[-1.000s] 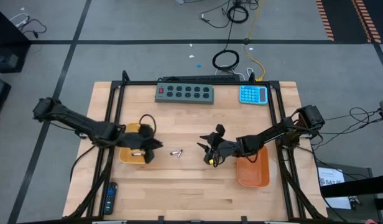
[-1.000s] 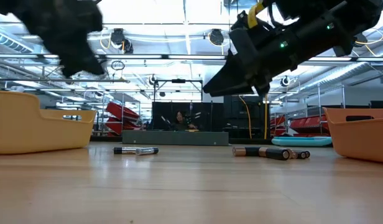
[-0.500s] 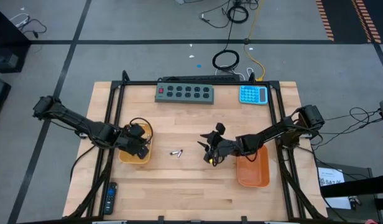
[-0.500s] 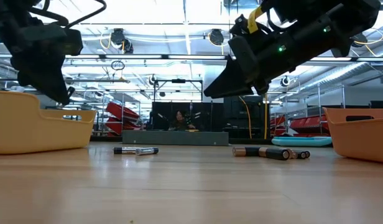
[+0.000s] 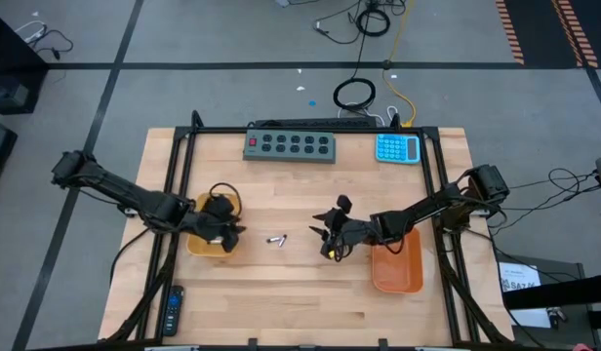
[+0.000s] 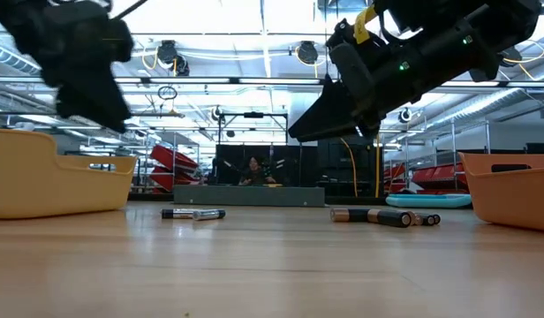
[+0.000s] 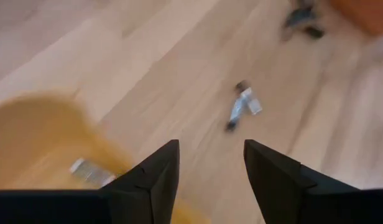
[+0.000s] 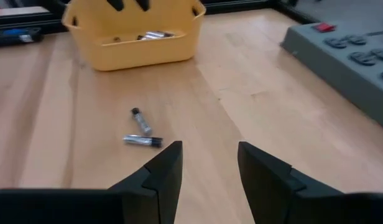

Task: Sort batteries
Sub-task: Put the silver battery into the yellow bin

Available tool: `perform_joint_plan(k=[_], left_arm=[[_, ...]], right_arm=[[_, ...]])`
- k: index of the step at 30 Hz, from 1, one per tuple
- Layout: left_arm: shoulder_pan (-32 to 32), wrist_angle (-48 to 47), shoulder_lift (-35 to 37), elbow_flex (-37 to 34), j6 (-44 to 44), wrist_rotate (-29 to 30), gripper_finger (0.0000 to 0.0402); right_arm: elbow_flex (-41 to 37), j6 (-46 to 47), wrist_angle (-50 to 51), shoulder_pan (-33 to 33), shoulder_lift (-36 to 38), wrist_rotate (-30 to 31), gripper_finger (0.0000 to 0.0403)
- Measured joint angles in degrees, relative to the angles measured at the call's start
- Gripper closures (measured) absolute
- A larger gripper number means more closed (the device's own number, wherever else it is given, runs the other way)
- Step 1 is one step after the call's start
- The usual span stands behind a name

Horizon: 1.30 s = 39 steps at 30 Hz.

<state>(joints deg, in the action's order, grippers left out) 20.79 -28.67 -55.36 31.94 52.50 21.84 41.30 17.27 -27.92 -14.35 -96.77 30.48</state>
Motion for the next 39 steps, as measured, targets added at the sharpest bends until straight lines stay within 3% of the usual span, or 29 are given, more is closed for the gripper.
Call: perform_joint_plan(k=[6,14,20,39], left_arm=[[-3.49,7.86,-9.11,0.42,-9.47,-2.64,0.0211],[-6.04,8.78,-23.76,9.28,-21.20,-5.75,0.0211],[-6.15,8.66,-31.58,13.79,-24.62,-6.64,0.0210],[-6.15,9.78,-41.20,15.38,-26.36,-9.07,0.0222]], right_arm=[[0.00,0.06,0.07,-0.15,0.00,-0.63,0.0257],[0.00,0.05,1.75,-0.13,-0.02,-0.33,0.0257],[0.00,0.05,3.37,-0.13,-0.02,-0.29,0.0257],[0.00,0.03,3.80,-0.13,-0.02,-0.24,0.0257]])
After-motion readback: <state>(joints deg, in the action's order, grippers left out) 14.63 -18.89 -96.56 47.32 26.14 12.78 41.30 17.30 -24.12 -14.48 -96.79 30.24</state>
